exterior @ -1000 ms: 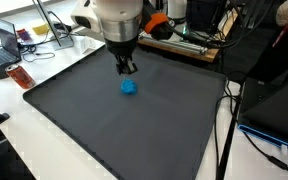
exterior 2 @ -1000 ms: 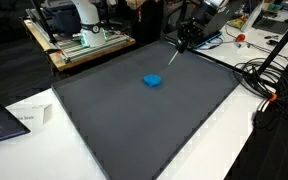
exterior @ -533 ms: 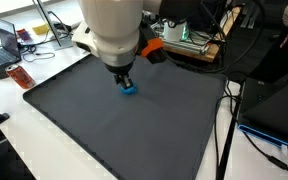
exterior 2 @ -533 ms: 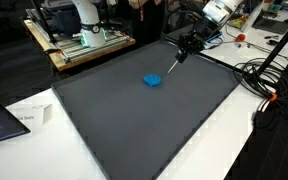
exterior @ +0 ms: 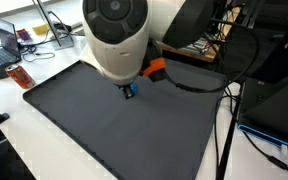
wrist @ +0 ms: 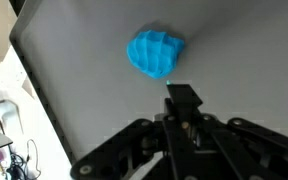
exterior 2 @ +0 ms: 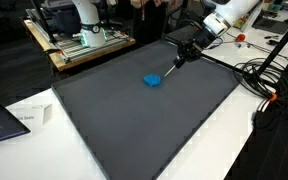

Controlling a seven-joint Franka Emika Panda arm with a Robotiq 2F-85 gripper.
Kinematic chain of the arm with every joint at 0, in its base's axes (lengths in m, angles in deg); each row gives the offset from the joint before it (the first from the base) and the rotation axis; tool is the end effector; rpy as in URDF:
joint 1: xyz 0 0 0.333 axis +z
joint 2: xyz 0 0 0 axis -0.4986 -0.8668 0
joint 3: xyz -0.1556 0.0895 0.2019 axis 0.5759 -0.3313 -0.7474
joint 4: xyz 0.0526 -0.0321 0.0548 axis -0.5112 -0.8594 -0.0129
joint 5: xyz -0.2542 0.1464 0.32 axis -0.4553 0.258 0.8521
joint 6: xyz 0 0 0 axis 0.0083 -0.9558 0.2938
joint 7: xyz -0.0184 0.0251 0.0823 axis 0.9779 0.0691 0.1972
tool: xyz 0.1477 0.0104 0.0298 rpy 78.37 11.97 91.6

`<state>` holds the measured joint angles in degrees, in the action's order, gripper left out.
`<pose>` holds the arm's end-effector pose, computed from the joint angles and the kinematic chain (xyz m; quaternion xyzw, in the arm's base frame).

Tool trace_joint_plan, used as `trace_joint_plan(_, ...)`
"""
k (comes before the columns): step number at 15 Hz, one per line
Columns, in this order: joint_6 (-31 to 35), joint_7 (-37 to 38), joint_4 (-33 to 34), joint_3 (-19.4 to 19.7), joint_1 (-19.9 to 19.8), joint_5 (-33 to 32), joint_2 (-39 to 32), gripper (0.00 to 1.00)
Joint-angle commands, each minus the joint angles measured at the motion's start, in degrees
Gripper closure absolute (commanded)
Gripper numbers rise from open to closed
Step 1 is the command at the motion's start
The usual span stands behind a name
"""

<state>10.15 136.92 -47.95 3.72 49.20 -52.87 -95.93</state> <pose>0.6928 0.1444 0.1751 0.9140 -0.2787 -0.0896 0.2809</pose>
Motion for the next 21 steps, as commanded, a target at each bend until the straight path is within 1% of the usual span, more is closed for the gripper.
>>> trace_joint_plan(1,-3.2,1.0,7.2,1.1,0.9,-0.8,-4.8,0.97)
trace_joint_plan(7,-5.2,-2.0,12.2,0.4,-0.5,1.1,-8.1,0.97)
trace_joint_plan(13,-6.7,-4.8,14.4,-0.4,-2.9,1.8,-8.0,0.97)
trace_joint_plan(18,-5.4,-9.4,15.0,-1.9,-5.8,3.7,-6.9,0.97)
trace_joint_plan(21,-4.0,-14.2,14.7,-3.1,-8.0,5.2,-5.9,0.97)
